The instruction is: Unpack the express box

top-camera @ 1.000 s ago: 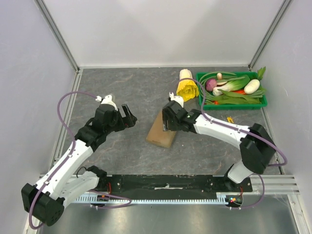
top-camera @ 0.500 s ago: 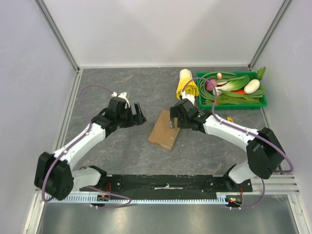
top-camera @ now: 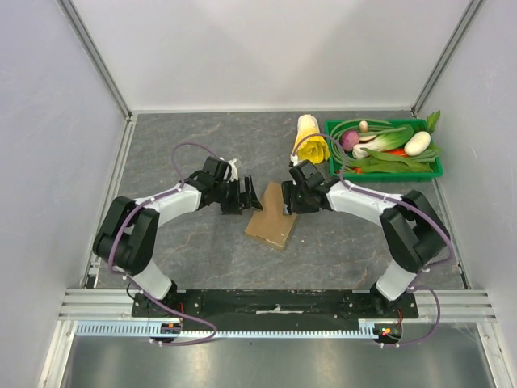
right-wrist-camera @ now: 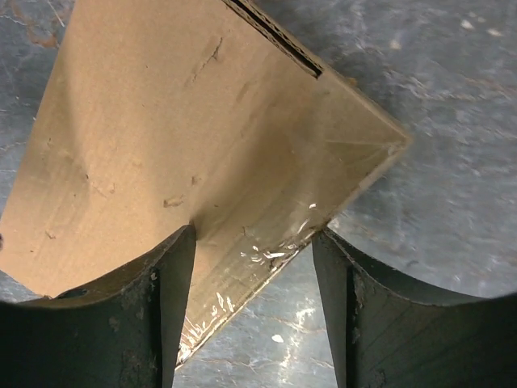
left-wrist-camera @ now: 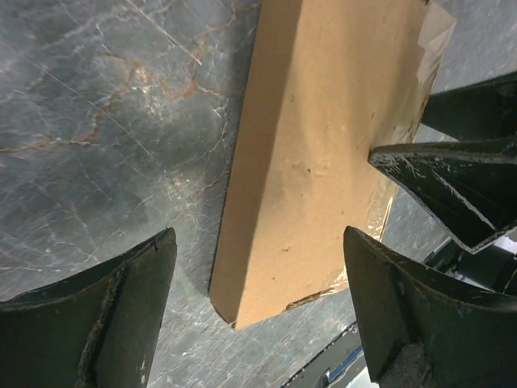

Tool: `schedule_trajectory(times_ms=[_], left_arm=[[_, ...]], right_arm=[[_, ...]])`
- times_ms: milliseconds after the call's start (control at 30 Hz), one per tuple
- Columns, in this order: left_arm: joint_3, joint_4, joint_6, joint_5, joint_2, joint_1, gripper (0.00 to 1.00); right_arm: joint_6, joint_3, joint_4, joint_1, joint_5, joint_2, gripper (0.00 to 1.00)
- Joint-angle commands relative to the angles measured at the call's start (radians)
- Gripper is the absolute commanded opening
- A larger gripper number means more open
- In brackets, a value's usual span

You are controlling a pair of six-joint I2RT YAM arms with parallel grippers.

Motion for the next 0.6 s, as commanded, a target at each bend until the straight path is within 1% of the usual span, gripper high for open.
schedule_trajectory(times_ms=[0,133,233,267,367,433,467,567], left_arm=[[0.0,0.067,-0.028,0.106,0.012,0.004,0.89],[-0.028,0.05,-0.03,0.101,0.001,0.014,0.87],[-0.052,0.015,-0.031,0.061,-0.031,0.041,0.84],[-0.058,-0.008,-0.036,0.041,-0.036,0.052,0.81],[-0.08,-0.042,-0.065,0.021,-0.054,0.113,0.75],[-0.103,-0.035,-0.062,0.027,-0.079,0.155,0.74],[-0.104,-0.036,-0.058,0.029,-0.088,0.162,0.74],[-0.069,-0.093,-0.038,0.011,-0.111,0.178,0.75]], right_arm=[[-0.029,0.078,0.04,0.001,-0.114,0.083,0.65],[-0.04,0.114,0.064,0.032,-0.128,0.131,0.63],[-0.038,0.176,0.067,0.073,-0.113,0.188,0.62],[-0.023,0.213,0.067,0.082,-0.104,0.224,0.61],[0.037,0.276,0.052,0.106,-0.062,0.278,0.6],[0.051,0.292,0.047,0.107,-0.047,0.281,0.59],[0.061,0.293,0.046,0.109,-0.024,0.268,0.59],[0.066,0.315,-0.003,0.109,0.08,0.208,0.69]])
